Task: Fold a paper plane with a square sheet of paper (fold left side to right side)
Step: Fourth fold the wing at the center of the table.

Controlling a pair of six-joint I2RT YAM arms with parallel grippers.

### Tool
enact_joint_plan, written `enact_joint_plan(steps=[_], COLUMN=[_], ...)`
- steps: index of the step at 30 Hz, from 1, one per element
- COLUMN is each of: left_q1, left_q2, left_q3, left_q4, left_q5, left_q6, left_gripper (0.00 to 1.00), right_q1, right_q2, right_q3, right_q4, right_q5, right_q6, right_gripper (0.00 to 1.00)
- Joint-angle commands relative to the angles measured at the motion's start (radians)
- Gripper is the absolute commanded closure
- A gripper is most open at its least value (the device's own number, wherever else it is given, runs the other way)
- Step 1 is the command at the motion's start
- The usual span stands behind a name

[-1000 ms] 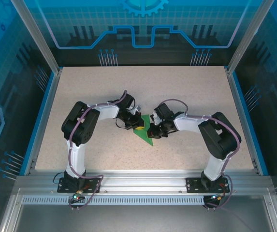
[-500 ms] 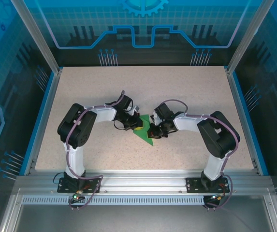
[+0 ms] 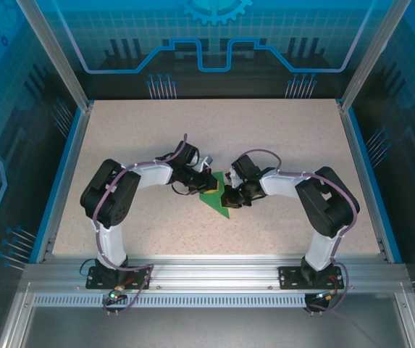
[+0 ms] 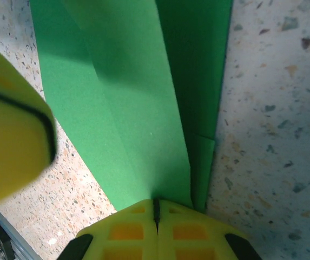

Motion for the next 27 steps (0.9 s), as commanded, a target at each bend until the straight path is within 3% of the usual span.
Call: enact_joint_plan(steps=[1, 8, 27], left_q1=[-0.008, -0.012, 0.022], left_q2=[0.04, 0.07, 0.114], left_q3=[0.002, 0.009, 0.031], left_q4=[0.001, -0.022, -0.063], left_q5=[0.047, 0.053, -0.112], left_q6=[0.019, 0.033, 0.063], left_gripper=[1.0, 1.0, 1.0], right_q1=[-0.01, -0.01, -0.004], right_q2=[0.059, 0.066, 0.079], right_q3=[-0.032, -0.028, -0.015], right_q4=[-0.084, -0.092, -0.171], right_q5=[0.066, 0.067, 0.111], right_q6=[-0.015, -0.017, -0.045], right_gripper=[1.0, 1.0, 1.0])
